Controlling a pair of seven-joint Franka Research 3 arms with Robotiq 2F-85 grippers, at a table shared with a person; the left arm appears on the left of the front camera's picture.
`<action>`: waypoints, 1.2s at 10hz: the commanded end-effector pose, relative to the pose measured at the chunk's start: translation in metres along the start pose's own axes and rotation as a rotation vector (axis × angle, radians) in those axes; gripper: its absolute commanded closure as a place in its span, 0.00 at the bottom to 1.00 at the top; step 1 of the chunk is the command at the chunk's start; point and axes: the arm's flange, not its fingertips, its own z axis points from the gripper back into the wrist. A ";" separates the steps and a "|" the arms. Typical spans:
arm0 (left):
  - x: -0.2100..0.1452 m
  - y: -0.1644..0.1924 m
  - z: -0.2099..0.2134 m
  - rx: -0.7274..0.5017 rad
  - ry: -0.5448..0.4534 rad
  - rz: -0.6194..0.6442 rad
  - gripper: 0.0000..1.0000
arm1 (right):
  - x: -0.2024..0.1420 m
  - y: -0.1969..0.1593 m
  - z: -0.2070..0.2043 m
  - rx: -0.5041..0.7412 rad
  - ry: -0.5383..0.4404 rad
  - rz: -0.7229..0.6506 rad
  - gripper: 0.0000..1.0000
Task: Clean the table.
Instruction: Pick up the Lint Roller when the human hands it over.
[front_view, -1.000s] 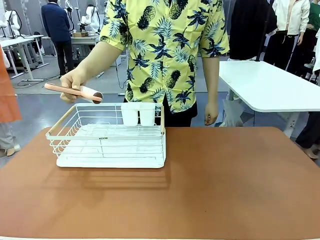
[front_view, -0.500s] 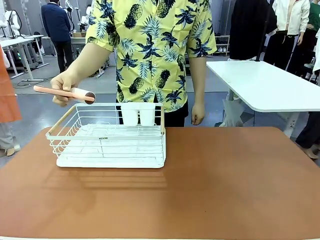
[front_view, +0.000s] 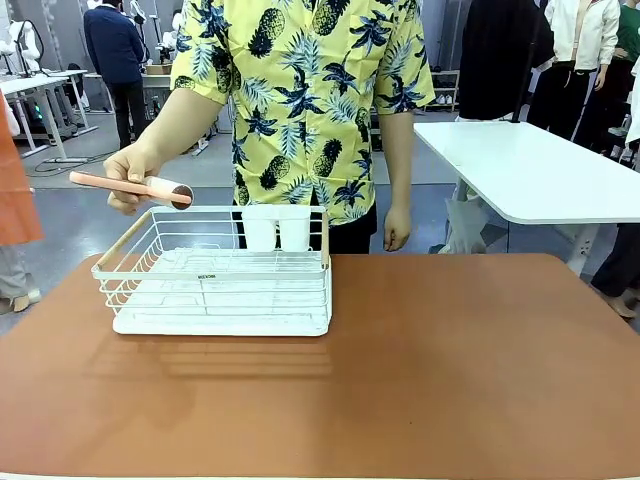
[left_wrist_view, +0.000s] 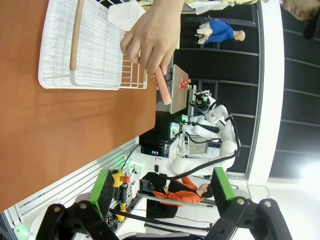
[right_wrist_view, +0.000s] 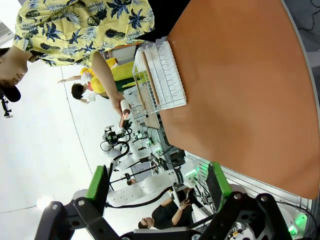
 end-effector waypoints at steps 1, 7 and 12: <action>-0.043 -0.031 -0.019 0.071 -0.085 0.085 0.00 | 0.000 0.002 0.000 -0.002 0.000 0.003 0.00; -0.086 -0.094 -0.093 0.225 -0.251 0.336 0.00 | 0.000 0.002 0.000 -0.002 0.000 0.003 0.00; -0.108 -0.087 -0.154 0.241 -0.407 0.337 0.00 | 0.000 0.002 0.000 -0.002 0.000 0.003 0.00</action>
